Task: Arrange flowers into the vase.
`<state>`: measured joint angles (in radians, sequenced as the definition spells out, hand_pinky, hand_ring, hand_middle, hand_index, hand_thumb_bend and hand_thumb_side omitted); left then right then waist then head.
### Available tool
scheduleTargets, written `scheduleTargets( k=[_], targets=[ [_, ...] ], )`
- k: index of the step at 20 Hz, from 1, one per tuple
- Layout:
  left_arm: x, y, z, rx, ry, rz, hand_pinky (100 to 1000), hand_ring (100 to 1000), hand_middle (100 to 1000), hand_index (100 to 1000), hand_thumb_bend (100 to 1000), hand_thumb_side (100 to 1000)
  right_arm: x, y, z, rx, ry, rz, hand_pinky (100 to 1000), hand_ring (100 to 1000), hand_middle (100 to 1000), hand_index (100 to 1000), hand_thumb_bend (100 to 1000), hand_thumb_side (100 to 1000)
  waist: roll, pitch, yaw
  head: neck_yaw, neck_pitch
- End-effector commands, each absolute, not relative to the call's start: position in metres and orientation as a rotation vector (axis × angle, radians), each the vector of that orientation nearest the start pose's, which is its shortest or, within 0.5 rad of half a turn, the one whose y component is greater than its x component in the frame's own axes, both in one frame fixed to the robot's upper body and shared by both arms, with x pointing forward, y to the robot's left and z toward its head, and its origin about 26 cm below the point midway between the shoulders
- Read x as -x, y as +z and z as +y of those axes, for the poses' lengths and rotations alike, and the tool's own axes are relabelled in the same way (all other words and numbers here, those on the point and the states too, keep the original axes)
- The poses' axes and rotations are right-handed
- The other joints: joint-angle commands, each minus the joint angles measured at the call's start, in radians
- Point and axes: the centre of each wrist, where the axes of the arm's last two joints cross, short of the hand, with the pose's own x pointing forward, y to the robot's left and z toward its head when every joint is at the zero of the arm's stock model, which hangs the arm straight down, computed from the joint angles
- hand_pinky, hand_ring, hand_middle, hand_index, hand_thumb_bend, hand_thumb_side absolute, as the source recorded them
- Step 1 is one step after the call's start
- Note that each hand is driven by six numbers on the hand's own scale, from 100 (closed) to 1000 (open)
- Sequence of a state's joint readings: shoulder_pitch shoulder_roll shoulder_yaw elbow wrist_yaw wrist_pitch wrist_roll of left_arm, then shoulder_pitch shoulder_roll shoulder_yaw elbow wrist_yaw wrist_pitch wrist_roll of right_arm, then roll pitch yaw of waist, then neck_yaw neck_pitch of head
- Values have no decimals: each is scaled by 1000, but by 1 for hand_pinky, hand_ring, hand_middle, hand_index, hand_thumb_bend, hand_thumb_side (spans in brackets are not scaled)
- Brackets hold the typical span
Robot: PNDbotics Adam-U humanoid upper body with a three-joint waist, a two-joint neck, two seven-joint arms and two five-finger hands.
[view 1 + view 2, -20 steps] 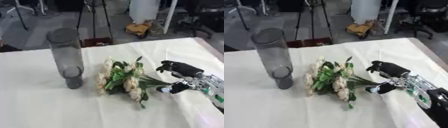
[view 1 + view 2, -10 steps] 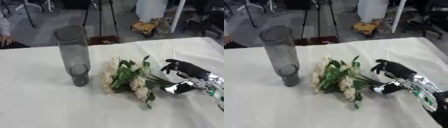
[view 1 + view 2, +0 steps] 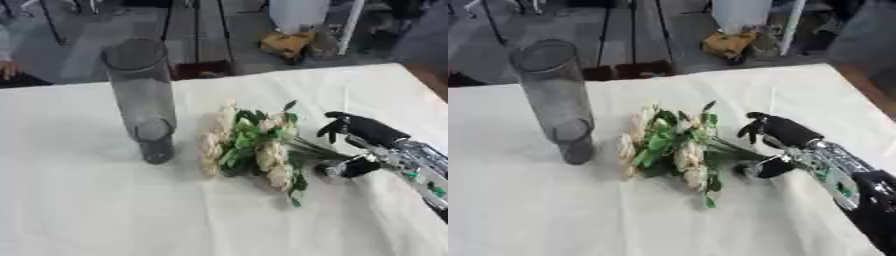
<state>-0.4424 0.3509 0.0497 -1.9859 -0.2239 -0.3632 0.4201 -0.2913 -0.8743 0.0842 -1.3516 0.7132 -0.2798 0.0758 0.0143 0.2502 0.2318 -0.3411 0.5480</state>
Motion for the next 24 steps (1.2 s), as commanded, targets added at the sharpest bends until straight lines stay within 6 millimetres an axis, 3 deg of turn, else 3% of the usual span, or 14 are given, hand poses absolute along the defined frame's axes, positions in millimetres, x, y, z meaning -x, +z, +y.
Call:
scheduleTargets(
  k=[1, 6, 12, 18, 24],
  targets=[
    [-308, 254, 262, 579, 32, 3296, 663, 921, 943, 974, 100, 1000, -335, 149, -453, 1103, 1444, -1354, 937, 1000, 541, 813, 502, 410, -1, -13, 3, -2, 0],
    [-308, 254, 261, 572, 32, 3296, 661, 919, 942, 974, 100, 1000, -337, 153, -455, 1091, 1392, -1386, 876, 1000, 461, 755, 511, 421, 0, -13, 5, -3, 0],
    [-308, 254, 261, 575, 38, 3296, 660, 918, 941, 974, 100, 1000, -331, 151, -459, 1044, 1336, -1406, 774, 1000, 325, 616, 452, 407, -1, -12, 8, -7, 7],
    [-308, 254, 262, 579, 33, 3295, 660, 919, 942, 974, 100, 1000, -326, 156, -458, 971, 1312, -1415, 878, 1000, 411, 671, 404, 389, -2, -9, 7, -14, 0],
    [-308, 253, 262, 583, 29, 3296, 659, 919, 942, 973, 100, 1000, -325, 155, -459, 929, 1291, -1429, 898, 1000, 397, 638, 363, 371, 0, -5, 8, -16, -11]
  ],
)
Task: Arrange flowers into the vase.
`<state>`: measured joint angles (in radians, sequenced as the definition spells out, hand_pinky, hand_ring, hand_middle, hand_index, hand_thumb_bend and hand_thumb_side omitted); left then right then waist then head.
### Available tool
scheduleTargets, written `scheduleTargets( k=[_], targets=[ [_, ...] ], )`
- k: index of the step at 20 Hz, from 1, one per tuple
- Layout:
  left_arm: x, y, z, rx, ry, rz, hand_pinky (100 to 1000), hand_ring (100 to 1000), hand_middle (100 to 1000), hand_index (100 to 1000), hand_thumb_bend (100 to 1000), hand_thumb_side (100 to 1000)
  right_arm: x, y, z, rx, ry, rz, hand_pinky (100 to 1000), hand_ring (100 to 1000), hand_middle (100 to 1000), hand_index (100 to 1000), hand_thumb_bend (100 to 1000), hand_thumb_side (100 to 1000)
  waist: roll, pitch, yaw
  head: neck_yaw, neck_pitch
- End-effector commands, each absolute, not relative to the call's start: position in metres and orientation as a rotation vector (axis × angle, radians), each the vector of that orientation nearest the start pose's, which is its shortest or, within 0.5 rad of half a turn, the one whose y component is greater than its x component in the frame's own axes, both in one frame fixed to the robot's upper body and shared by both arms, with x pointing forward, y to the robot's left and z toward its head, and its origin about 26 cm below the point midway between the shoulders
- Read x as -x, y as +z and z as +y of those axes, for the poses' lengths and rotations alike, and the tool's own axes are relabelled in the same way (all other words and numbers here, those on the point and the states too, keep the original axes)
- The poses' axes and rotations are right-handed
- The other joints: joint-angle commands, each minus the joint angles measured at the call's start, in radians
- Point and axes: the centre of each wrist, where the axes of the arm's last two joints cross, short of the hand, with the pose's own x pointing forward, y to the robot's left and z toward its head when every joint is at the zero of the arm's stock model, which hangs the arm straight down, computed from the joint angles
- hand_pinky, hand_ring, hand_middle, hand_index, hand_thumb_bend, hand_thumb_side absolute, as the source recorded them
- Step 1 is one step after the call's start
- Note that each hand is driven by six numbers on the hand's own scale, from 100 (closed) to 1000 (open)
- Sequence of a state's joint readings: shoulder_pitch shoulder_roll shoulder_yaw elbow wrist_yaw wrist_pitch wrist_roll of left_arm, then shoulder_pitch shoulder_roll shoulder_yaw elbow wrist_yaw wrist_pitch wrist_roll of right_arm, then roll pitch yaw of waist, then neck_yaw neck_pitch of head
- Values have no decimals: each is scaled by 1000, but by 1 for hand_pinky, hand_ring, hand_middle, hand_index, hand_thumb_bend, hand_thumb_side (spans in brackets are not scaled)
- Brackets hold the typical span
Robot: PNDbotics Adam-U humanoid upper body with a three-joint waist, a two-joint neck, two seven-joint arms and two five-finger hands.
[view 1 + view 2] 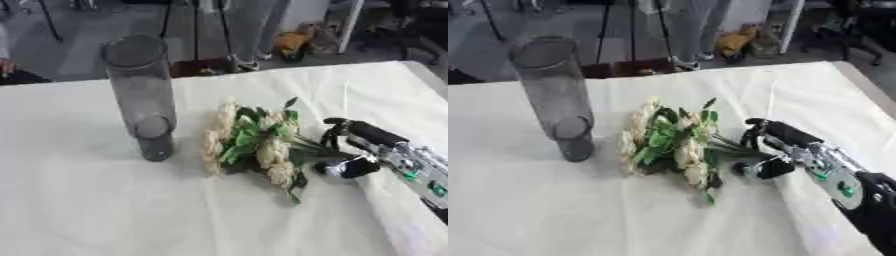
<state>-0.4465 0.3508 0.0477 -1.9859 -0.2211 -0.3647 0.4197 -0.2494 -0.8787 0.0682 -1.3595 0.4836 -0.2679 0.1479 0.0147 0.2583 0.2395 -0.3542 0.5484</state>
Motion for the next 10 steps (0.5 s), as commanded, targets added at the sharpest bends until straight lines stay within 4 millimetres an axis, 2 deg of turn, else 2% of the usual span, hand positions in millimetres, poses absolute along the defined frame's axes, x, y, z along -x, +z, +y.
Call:
scheduleTargets(
  k=[1, 5, 8, 10],
  targets=[
    [-308, 253, 262, 584, 29, 3296, 658, 919, 942, 973, 100, 1000, -325, 154, -459, 926, 1287, -1432, 901, 1000, 390, 631, 355, 368, 0, -12, 1, -3, -14],
    [-308, 253, 262, 586, 28, 3297, 657, 920, 943, 973, 100, 1000, -325, 153, -460, 910, 1272, -1434, 850, 1000, 339, 578, 377, 392, 1, -10, 1, -5, -18],
    [-308, 253, 262, 585, 29, 3297, 657, 920, 943, 972, 100, 1000, -325, 152, -460, 913, 1260, -1435, 788, 1000, 282, 499, 328, 388, 2, -9, 0, -3, -21],
    [-308, 253, 262, 585, 29, 3297, 657, 920, 943, 972, 100, 1000, -325, 152, -460, 923, 1252, -1438, 788, 1000, 282, 499, 328, 388, 3, -8, 1, -3, -23]
  ],
)
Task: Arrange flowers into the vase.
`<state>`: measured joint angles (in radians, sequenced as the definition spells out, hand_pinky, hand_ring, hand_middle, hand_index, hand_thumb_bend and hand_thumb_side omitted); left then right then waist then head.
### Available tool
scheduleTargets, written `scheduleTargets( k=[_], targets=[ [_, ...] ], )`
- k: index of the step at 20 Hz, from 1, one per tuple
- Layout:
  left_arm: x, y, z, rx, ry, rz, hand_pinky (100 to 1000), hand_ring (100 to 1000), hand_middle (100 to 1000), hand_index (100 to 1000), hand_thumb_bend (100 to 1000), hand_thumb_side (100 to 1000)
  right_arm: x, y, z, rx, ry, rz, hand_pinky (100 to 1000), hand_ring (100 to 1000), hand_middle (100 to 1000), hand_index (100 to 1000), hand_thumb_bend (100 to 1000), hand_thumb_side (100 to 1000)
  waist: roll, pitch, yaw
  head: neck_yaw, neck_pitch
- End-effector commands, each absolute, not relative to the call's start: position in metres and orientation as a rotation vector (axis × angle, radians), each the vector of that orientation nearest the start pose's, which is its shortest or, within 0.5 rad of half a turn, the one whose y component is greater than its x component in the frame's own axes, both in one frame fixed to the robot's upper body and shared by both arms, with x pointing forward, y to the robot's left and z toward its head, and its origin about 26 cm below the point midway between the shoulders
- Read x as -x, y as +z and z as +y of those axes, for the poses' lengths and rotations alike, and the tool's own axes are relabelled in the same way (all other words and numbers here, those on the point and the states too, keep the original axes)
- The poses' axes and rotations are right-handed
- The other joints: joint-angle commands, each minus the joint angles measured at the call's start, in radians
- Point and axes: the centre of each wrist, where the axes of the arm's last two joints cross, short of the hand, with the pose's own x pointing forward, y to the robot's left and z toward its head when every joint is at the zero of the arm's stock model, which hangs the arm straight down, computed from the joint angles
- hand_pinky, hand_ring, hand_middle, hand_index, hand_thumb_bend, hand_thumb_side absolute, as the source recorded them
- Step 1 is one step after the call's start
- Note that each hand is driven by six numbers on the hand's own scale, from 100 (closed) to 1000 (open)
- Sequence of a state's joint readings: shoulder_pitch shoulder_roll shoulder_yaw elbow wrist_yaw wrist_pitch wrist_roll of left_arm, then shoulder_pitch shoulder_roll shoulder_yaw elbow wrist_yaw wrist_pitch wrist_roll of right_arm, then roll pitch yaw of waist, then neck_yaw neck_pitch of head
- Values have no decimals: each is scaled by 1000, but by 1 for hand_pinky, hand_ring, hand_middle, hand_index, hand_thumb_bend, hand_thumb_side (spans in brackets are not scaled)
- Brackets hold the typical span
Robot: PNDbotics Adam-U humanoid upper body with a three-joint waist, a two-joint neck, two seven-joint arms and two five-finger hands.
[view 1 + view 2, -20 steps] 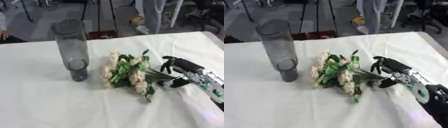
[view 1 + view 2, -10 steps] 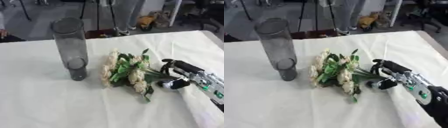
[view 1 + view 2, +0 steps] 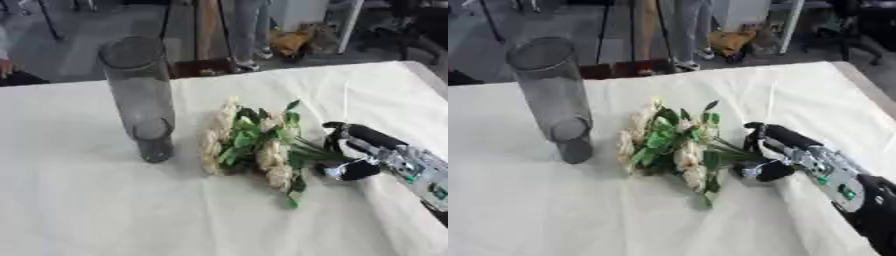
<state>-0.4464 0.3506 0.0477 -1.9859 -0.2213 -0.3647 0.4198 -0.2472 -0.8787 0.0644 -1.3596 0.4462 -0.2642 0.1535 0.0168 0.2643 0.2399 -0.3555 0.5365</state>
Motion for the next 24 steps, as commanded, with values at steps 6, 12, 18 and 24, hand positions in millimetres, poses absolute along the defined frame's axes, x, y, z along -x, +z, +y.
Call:
scheduleTargets(
  k=[6, 12, 18, 24],
  targets=[
    [-308, 252, 262, 586, 26, 3297, 656, 920, 942, 972, 100, 1000, -327, 149, -463, 974, 1232, -1438, 673, 1000, 147, 309, 288, 413, 6, -12, 4, -9, -18],
    [-308, 253, 261, 585, 22, 3295, 654, 919, 940, 971, 100, 1000, -328, 143, -468, 1010, 1231, -1434, 829, 1000, 298, 461, 276, 386, 12, -8, 4, -12, -20],
    [-308, 253, 261, 583, 20, 3294, 653, 920, 941, 971, 100, 1000, -328, 140, -468, 985, 1245, -1438, 930, 1000, 409, 579, 236, 348, 13, -4, 3, -10, -20],
    [-308, 254, 261, 584, 19, 3292, 652, 920, 941, 971, 100, 1000, -327, 140, -468, 961, 1236, -1446, 819, 1000, 289, 474, 260, 366, 14, 0, -1, -7, -20]
  ],
)
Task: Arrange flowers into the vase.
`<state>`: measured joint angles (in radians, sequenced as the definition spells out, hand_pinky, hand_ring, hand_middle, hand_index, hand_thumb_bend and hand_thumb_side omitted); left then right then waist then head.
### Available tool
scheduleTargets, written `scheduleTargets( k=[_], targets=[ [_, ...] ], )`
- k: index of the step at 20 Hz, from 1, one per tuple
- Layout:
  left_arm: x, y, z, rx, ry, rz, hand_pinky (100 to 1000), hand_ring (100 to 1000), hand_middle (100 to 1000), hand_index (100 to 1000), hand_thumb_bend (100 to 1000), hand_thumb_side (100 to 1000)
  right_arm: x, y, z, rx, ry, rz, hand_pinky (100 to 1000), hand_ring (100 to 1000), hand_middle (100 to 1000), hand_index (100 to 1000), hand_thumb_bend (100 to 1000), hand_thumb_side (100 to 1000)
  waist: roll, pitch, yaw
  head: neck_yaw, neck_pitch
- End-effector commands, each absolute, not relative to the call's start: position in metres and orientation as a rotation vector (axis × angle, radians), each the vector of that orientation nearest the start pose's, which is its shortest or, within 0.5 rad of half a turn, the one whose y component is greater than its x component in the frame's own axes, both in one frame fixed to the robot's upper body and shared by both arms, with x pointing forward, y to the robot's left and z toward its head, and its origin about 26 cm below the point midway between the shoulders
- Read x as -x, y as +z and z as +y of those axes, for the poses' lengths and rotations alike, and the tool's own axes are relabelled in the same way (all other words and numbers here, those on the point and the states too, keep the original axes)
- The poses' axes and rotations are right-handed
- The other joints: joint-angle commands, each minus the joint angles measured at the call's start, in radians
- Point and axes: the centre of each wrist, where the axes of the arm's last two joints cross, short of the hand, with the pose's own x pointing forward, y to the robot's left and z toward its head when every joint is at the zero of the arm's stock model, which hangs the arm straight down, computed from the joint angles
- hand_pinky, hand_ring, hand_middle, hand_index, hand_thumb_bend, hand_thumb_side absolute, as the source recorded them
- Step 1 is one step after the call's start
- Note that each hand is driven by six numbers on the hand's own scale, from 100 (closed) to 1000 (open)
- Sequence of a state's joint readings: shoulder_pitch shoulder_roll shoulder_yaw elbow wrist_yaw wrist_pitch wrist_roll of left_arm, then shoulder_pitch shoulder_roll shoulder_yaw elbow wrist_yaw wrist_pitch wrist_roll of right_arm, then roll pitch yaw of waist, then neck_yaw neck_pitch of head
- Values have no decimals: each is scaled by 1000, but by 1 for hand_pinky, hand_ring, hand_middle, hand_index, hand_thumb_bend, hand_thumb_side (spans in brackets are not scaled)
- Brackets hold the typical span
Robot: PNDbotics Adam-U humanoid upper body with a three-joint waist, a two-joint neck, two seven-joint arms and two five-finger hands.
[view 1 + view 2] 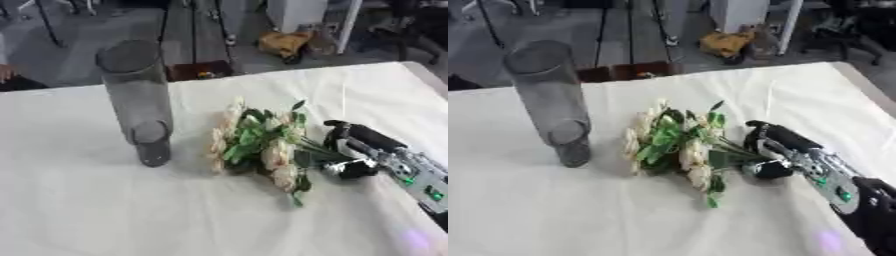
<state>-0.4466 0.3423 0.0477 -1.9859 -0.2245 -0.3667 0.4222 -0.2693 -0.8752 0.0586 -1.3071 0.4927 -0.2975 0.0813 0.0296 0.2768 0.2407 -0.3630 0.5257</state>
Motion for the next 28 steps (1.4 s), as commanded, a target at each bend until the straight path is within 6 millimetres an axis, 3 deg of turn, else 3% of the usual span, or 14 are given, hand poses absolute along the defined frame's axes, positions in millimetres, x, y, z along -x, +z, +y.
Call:
scheduleTargets(
  k=[1, 6, 8, 9, 11, 14, 22, 23, 25, 28],
  targets=[
    [-308, 254, 261, 585, 20, 3291, 651, 920, 941, 970, 100, 1000, -327, 139, -468, 961, 1234, -1445, 792, 1000, 263, 445, 263, 371, 1, -12, -1, 1, -9],
    [-308, 253, 262, 590, 19, 3291, 651, 919, 941, 971, 100, 1000, -327, 138, -469, 975, 1214, -1441, 658, 1000, 114, 226, 290, 414, 3, -12, 0, 1, -12],
    [-308, 253, 262, 591, 19, 3292, 650, 920, 941, 970, 100, 1000, -327, 137, -469, 979, 1207, -1439, 596, 1000, 100, 173, 304, 427, 4, -12, 1, 0, -14],
    [-308, 253, 262, 591, 19, 3292, 650, 919, 941, 970, 100, 1000, -327, 136, -469, 977, 1205, -1437, 581, 1000, 100, 158, 289, 430, 4, -12, 1, -1, -15],
    [-308, 253, 262, 593, 19, 3292, 650, 919, 940, 970, 100, 1000, -326, 135, -470, 971, 1201, -1435, 541, 1000, 100, 121, 166, 442, 5, -12, 2, -3, -18],
    [-308, 253, 262, 596, 19, 3292, 650, 919, 940, 970, 100, 1000, -326, 134, -471, 956, 1195, -1442, 538, 1000, 100, 100, 100, 481, 6, -12, 3, -5, -21],
    [-308, 252, 263, 604, 18, 3291, 649, 917, 940, 969, 100, 1000, -325, 134, -474, 923, 1161, -1464, 518, 1000, 100, 100, 100, 523, 8, -11, 6, -7, -25],
    [-308, 252, 263, 605, 17, 3291, 645, 914, 938, 968, 100, 1000, -325, 134, -473, 922, 1161, -1469, 343, 1000, 100, 100, 100, 486, 8, -12, 6, -7, -25],
    [-308, 252, 263, 609, 16, 3290, 644, 913, 937, 968, 100, 1000, -325, 139, -471, 927, 1154, -1514, 261, 1000, 100, 100, 100, 525, 8, -13, 4, -5, -27],
    [-308, 252, 264, 616, 16, 3288, 643, 911, 936, 966, 100, 1000, -324, 147, -471, 964, 1141, -1571, 208, 1000, 100, 100, 100, 555, 6, -15, 2, -4, -29]
  ],
)
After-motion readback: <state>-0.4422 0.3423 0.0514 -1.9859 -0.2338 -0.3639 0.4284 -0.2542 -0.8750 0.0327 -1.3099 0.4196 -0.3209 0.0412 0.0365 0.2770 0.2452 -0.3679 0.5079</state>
